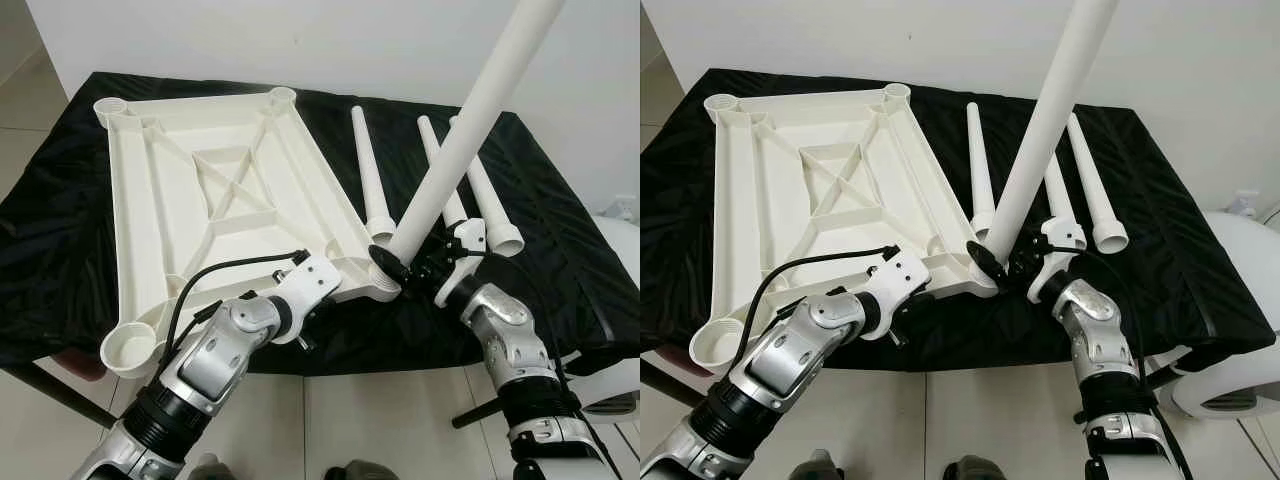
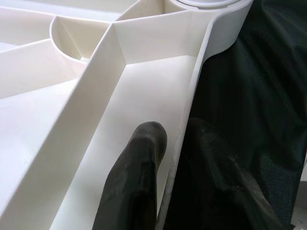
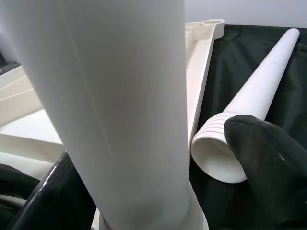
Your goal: Building children table
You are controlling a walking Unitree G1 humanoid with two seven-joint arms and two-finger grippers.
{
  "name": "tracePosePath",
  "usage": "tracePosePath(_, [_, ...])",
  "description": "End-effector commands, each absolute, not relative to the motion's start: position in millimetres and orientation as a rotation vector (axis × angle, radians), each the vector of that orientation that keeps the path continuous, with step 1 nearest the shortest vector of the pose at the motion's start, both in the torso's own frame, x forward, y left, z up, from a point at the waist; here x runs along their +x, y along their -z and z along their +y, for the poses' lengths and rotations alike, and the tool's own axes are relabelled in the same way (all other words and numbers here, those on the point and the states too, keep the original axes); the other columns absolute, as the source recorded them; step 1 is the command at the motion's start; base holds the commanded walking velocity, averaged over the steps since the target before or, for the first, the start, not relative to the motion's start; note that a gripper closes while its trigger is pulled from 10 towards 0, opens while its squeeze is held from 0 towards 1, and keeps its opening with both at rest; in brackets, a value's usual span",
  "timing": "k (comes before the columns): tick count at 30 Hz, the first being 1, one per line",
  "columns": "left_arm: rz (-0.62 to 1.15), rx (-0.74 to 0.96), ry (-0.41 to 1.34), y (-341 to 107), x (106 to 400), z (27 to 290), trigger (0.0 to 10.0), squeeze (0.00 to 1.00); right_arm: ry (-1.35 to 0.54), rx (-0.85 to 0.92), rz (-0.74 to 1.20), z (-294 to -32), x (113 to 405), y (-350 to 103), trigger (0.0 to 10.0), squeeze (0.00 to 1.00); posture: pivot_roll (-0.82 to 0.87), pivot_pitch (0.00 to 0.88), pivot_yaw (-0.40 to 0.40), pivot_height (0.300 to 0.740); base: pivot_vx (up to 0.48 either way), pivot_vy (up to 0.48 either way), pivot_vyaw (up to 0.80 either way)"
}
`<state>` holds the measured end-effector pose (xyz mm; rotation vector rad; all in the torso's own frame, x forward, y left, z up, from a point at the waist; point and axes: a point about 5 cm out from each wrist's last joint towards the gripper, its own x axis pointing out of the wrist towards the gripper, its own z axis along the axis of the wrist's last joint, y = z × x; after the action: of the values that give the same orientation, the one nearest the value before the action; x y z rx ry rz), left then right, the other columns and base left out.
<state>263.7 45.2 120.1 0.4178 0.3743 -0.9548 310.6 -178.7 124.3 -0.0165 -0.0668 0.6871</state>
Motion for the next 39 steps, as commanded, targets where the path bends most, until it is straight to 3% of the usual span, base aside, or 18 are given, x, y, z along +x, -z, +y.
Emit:
tracePosePath(1, [0.412,0.404,1.056,-112,254,37,10.0,0.0,-0.68,-0.031,-0.069,-185,311,-125,9.8,0.0,0.0,0.0,-0.064,0.74,0.0,0.0,0.0])
tracePosePath(2, [0.412,0.404,1.057,-112,254,37,10.0,0.0,-0.686,-0.026,-0.069,-185,311,-124,3.8,0.0,0.0,0.0,-0.065,0.74,0.0,0.0,0.0])
tracePosePath(3, [0.412,0.405,1.057,-112,254,37,10.0,0.0,-0.687,-0.027,-0.069,-185,311,-124,1.3,0.0,0.0,0.0,-0.065,0.74,0.0,0.0,0.0])
tracePosePath(4, [0.412,0.404,1.056,-112,254,37,10.0,0.0,-0.698,-0.014,-0.068,-185,310,-123,0.0,0.0,0.0,0.0,-0.066,0.74,0.0,0.0,0.0])
tracePosePath(9, [0.411,0.403,1.056,-113,254,36,10.0,0.0,-0.7,-0.006,-0.068,-183,308,-123,0.0,0.0,0.0,0.0,-0.067,0.74,0.0,0.0,0.0])
tracePosePath(10, [0.411,0.403,1.057,-113,253,36,10.0,0.0,-0.696,-0.001,-0.065,-181,308,-123,10.0,0.0,0.0,0.0,-0.067,0.74,0.0,0.0,0.0])
tracePosePath(23, [0.414,0.396,1.057,-112,252,36,10.0,0.0,-0.665,0.06,-0.109,-149,296,-131,10.0,0.0,0.0,0.0,-0.072,0.74,0.0,0.0,0.0])
tracePosePath(39, [0.42,0.384,1.048,-113,251,37,10.0,0.0,-0.394,0.113,-0.11,-112,291,-137,10.0,0.0,0.0,0.029,-0.074,0.74,0.0,0.0,0.0])
